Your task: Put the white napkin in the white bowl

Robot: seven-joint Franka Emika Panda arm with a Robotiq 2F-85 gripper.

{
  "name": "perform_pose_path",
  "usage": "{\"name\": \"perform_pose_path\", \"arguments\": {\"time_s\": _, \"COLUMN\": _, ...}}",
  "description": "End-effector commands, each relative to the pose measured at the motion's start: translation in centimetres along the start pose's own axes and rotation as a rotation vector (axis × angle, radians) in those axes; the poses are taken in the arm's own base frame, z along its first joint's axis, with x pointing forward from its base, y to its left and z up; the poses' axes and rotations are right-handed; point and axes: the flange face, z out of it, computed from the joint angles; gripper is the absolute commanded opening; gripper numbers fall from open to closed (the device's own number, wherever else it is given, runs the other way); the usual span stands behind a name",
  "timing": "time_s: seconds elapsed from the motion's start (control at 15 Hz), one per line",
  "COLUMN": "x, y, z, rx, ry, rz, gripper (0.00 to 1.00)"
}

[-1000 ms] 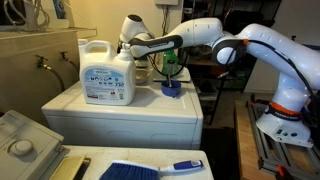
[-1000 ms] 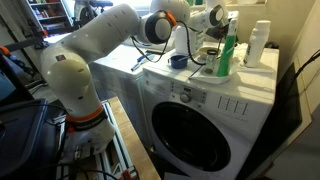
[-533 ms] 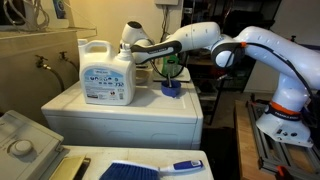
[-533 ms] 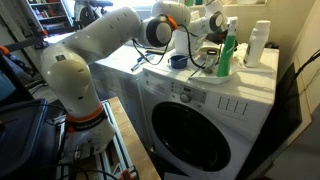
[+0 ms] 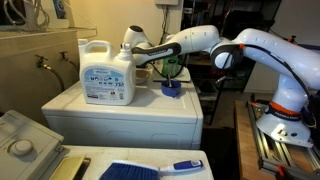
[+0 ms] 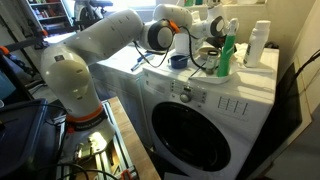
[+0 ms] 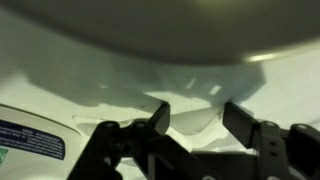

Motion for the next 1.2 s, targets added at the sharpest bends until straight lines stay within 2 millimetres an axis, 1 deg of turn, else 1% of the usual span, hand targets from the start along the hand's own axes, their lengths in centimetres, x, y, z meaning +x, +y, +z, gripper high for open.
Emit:
{"name": "perform_pose_path", "arguments": {"time_s": 0.0, "x": -1.1, "y": 0.7, "z": 1.9, "rx": 0.005, "ry": -0.062, "rz": 0.005, "gripper": 0.28}}
{"name": "perform_pose_path", "arguments": {"time_s": 0.13, "x": -0.5, "y": 0.9, "z": 0.8, "rx": -0.02, "ry": -0.083, "rz": 0.002, "gripper": 0.14}}
{"name": "perform_pose_path", "arguments": {"time_s": 0.2, "x": -0.1, "y": 1.1, "z": 0.1, "rx": -0.029, "ry": -0.091, "rz": -0.001, "gripper": 0.05}}
{"name": "perform_pose_path", "arguments": {"time_s": 0.27, "x": 0.4, "y": 1.2, "z": -0.5, "rx": -0.026, "ry": -0.097, "rz": -0.004, "gripper": 0.01}}
{"name": "perform_pose_path", "arguments": {"time_s": 0.4, "x": 1.2, "y": 1.5, "z": -1.6, "rx": -0.018, "ry": -0.104, "rz": 0.005, "gripper": 0.0}}
{"name": "perform_pose_path", "arguments": {"time_s": 0.47, "x": 1.5, "y": 1.6, "z": -2.1, "rx": -0.005, "ry": -0.108, "rz": 0.013, "gripper": 0.03}}
{"name": "perform_pose_path", "arguments": {"time_s": 0.53, "x": 1.9, "y": 1.6, "z": -2.6, "rx": 0.001, "ry": -0.104, "rz": 0.017, "gripper": 0.03}}
{"name": "perform_pose_path", "arguments": {"time_s": 0.67, "x": 3.2, "y": 1.5, "z": -4.5, "rx": 0.045, "ry": -0.087, "rz": 0.035, "gripper": 0.03}}
{"name": "perform_pose_path", "arguments": {"time_s": 0.73, "x": 4.0, "y": 1.3, "z": -5.9, "rx": 0.07, "ry": -0.074, "rz": 0.044, "gripper": 0.03}}
{"name": "perform_pose_path", "arguments": {"time_s": 0.87, "x": 6.2, "y": 1.1, "z": -9.7, "rx": 0.103, "ry": -0.029, "rz": 0.053, "gripper": 0.03}}
{"name": "perform_pose_path", "arguments": {"time_s": 1.0, "x": 8.4, "y": 0.7, "z": -14.5, "rx": 0.138, "ry": 0.02, "rz": 0.057, "gripper": 0.03}}
{"name": "perform_pose_path", "arguments": {"time_s": 1.13, "x": 10.0, "y": 0.2, "z": -19.2, "rx": 0.167, "ry": 0.066, "rz": 0.062, "gripper": 0.03}}
